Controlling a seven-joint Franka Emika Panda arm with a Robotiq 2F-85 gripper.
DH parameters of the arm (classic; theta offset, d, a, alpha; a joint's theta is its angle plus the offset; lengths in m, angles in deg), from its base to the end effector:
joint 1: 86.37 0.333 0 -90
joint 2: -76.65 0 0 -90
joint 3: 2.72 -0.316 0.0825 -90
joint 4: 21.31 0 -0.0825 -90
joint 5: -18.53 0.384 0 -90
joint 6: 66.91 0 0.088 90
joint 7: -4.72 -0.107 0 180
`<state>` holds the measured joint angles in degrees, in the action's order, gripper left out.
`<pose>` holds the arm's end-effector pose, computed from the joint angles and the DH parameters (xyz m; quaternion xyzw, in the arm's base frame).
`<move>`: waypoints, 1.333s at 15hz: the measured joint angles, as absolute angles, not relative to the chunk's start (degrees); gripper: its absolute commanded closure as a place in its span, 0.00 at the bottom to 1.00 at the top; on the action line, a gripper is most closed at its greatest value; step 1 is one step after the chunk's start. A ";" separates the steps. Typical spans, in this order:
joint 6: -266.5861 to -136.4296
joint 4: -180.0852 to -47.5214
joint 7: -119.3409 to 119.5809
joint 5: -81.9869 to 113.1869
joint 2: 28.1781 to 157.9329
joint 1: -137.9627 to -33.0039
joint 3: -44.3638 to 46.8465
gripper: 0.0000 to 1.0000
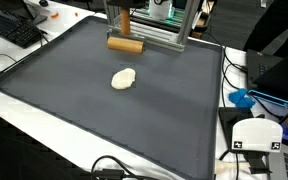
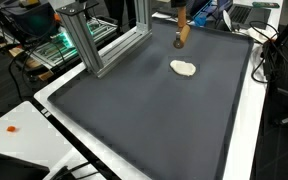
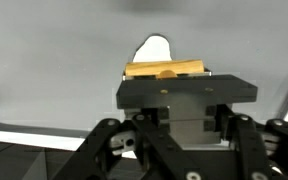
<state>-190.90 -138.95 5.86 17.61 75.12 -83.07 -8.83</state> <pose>0.5496 0.0908 0.4622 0.9930 0.0958 0.0691 0.0034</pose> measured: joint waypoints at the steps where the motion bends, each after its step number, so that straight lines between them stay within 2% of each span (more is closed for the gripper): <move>1: -190.54 -139.39 4.15 17.61 74.12 -83.06 -8.83 0.65; 11: -190.13 -150.17 -5.57 18.14 63.17 -83.06 -8.83 0.65; 20: -184.34 -157.19 -5.71 20.74 54.39 -82.32 -9.10 0.65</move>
<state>-184.34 -157.19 -5.71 20.74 54.39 -82.32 -9.10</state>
